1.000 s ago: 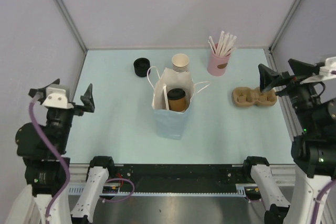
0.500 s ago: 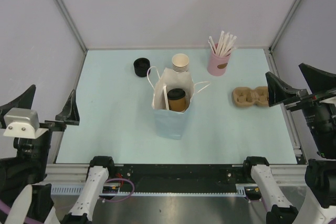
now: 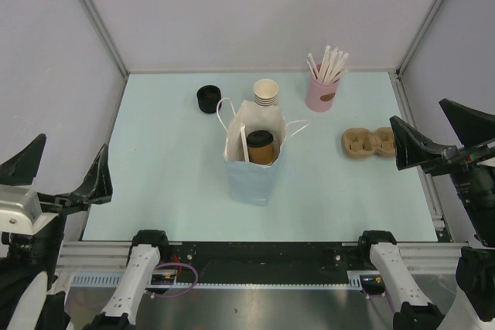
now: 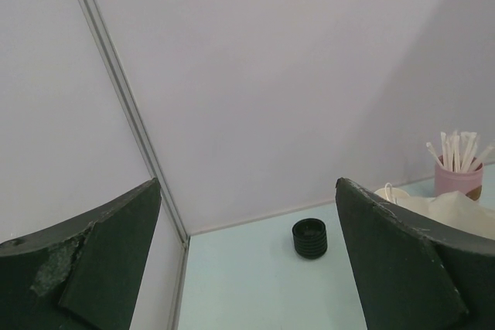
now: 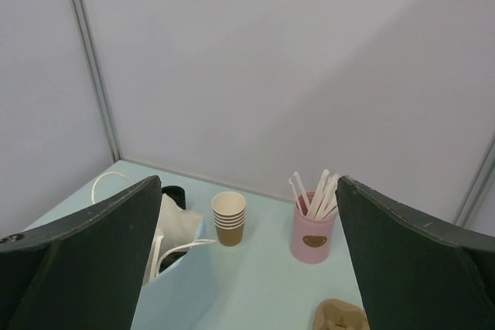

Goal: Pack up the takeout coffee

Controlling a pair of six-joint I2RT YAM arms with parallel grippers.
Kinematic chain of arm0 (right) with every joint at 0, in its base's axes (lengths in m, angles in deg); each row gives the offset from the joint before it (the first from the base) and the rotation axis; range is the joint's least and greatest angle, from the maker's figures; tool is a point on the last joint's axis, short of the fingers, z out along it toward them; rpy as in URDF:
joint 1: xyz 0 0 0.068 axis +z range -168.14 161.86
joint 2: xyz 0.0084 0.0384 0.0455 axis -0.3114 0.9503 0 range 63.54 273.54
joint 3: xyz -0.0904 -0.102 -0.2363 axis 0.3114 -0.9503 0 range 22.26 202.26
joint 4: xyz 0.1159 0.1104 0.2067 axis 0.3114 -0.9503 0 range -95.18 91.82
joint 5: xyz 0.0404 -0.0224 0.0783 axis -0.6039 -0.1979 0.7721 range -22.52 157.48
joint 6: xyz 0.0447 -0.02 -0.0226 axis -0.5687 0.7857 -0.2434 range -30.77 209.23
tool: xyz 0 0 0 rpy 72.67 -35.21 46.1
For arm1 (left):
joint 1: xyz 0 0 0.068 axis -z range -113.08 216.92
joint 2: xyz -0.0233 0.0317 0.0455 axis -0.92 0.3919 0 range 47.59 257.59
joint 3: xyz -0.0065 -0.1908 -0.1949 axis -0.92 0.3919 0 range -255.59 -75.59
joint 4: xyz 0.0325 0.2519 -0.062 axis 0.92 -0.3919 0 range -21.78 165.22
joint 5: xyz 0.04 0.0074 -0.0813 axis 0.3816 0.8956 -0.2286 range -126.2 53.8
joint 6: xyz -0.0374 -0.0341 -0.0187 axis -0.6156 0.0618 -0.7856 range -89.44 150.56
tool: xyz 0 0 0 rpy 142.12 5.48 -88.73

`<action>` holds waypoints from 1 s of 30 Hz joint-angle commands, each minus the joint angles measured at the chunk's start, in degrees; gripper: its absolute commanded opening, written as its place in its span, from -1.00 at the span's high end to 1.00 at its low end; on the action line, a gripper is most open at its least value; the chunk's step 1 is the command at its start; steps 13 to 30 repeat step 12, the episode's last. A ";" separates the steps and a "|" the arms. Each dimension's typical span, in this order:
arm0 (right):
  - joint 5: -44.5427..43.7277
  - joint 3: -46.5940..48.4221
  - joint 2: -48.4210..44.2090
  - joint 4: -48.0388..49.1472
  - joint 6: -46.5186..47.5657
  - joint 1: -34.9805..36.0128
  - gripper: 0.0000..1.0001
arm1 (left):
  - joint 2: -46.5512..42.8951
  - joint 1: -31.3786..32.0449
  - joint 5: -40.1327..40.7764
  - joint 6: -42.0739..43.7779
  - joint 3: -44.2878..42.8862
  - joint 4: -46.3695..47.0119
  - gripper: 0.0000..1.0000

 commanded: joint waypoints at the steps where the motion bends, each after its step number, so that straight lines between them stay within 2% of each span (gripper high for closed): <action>1: 1.73 0.76 0.44 0.10 -0.91 0.04 -0.99 | 1.65 -0.40 -1.59 -1.98 -1.58 -1.18 -0.99; 30: 2.96 0.32 0.27 0.10 -1.53 -0.22 -0.99 | 1.65 -0.40 -2.91 -2.68 -2.20 -1.62 -0.99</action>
